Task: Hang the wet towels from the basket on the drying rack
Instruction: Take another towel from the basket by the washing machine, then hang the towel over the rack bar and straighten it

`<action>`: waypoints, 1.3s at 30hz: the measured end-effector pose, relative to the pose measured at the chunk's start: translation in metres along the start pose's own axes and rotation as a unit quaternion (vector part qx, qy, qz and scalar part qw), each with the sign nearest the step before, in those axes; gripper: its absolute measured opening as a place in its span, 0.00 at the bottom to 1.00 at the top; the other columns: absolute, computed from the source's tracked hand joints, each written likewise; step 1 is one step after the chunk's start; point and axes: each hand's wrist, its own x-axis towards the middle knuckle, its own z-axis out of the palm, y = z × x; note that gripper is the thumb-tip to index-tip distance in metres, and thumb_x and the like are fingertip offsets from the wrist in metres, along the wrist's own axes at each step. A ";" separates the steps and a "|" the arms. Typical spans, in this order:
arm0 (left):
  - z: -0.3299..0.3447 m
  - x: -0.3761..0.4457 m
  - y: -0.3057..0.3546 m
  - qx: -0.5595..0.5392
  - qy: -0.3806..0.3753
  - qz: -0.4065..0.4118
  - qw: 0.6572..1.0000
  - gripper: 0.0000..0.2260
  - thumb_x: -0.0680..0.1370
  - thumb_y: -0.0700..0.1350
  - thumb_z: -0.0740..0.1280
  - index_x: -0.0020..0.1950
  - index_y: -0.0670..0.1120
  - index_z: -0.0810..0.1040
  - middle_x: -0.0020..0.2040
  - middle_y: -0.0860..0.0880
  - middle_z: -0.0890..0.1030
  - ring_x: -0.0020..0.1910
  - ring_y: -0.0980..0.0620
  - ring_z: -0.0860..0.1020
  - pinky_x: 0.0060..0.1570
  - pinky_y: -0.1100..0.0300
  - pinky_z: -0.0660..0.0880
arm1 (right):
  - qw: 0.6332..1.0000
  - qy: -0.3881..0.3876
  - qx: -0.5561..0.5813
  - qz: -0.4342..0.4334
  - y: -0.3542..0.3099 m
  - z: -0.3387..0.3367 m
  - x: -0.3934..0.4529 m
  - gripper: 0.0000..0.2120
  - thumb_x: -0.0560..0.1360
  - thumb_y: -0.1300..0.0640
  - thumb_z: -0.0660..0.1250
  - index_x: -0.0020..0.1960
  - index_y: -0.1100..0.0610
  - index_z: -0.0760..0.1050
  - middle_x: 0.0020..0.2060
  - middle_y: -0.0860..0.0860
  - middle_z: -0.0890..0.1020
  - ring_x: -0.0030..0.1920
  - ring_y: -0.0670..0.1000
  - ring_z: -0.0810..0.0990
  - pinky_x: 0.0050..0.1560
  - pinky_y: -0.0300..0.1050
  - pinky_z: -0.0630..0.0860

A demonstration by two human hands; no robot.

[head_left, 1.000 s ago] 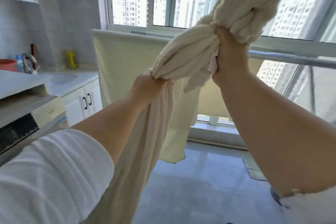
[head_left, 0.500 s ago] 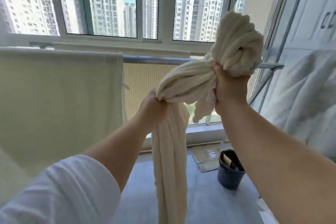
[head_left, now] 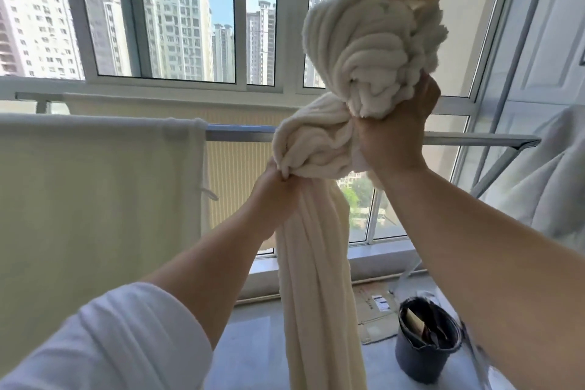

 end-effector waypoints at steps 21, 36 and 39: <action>0.082 0.137 0.004 -0.015 0.075 -0.003 0.997 0.11 0.80 0.56 0.56 0.52 0.56 0.76 0.50 0.55 0.81 0.51 0.57 0.79 0.50 0.60 0.76 | 0.938 -0.288 -0.088 -0.173 0.130 0.107 0.127 0.38 0.68 0.44 0.69 0.74 0.43 0.56 0.74 0.50 0.57 0.70 0.59 0.66 0.64 0.56 0.70; 0.108 0.152 0.007 -0.090 0.184 -0.069 0.976 0.14 0.76 0.56 0.64 0.51 0.47 0.77 0.46 0.49 0.82 0.43 0.54 0.81 0.39 0.62 0.76 | 0.846 -0.529 0.063 0.007 0.169 0.108 0.136 0.22 0.76 0.43 0.64 0.59 0.59 0.78 0.45 0.52 0.81 0.45 0.51 0.79 0.47 0.42 0.74; 0.109 0.147 0.010 -0.118 0.153 -0.065 0.979 0.14 0.76 0.57 0.62 0.50 0.46 0.77 0.45 0.49 0.82 0.42 0.55 0.82 0.37 0.63 0.78 | 0.881 -0.465 0.084 0.015 0.165 0.084 0.132 0.15 0.75 0.46 0.66 0.45 0.59 0.78 0.33 0.51 0.77 0.29 0.45 0.70 0.30 0.39 0.67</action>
